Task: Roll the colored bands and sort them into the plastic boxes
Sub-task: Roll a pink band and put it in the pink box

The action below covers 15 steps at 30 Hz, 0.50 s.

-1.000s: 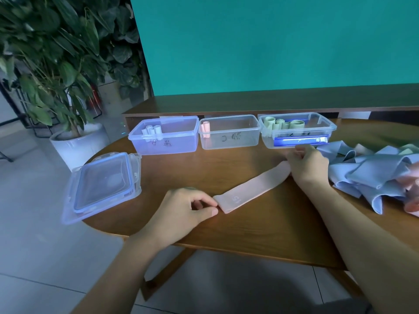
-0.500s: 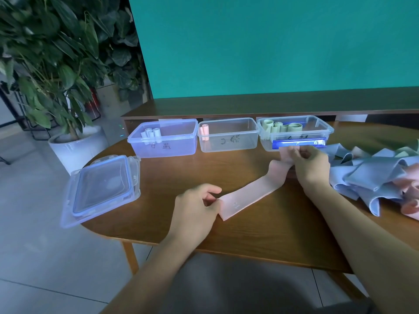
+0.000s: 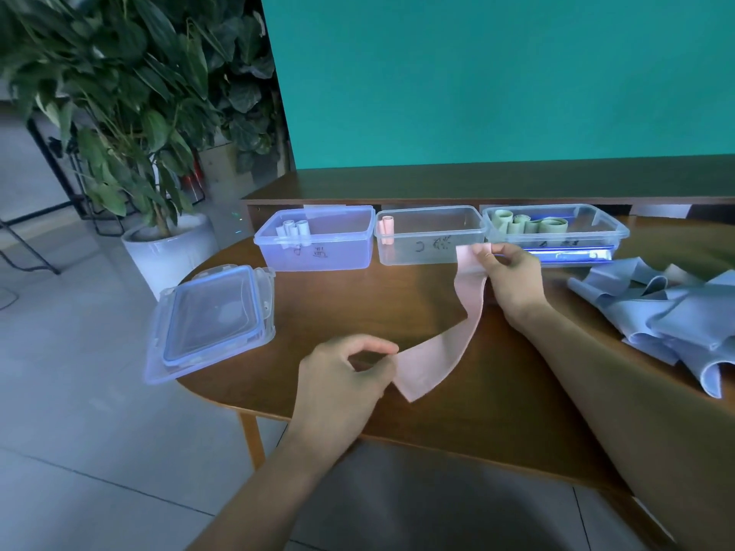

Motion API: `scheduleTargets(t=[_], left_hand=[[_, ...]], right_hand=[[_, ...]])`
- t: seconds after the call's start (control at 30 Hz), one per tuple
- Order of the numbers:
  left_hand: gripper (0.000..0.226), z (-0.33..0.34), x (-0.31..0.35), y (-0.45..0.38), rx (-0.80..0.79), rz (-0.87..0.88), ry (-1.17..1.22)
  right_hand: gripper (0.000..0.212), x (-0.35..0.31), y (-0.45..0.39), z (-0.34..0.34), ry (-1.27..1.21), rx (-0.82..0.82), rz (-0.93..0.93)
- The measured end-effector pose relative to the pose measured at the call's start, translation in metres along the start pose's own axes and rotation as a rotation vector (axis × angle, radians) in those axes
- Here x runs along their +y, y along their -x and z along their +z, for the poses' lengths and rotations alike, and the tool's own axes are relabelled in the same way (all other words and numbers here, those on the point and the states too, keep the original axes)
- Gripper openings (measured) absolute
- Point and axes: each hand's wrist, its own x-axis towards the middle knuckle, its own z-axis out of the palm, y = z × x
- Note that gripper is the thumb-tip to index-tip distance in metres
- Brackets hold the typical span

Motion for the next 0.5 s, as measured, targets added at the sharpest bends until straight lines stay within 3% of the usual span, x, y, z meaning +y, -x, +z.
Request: scheduleTargets(t=[0.1, 0.3, 0.5], left_hand=[[0.011, -0.002, 0.003, 0.002, -0.054, -0.034, 0.067], [0.018, 0.01, 0.009, 0.015, -0.313, -0.088, 0.079], [0.014, 0.025, 0.014, 0.022, -0.375, -0.075, -0.002]], right_hand=[[0.017, 0.001, -0.009, 0.01, -0.023, -0.043, -0.01], [0.028, 0.008, -0.03, 0.014, -0.023, -0.17, 0.036], [0.036, 0.007, -0.025, 0.018, 0.365, -0.181, -0.092]])
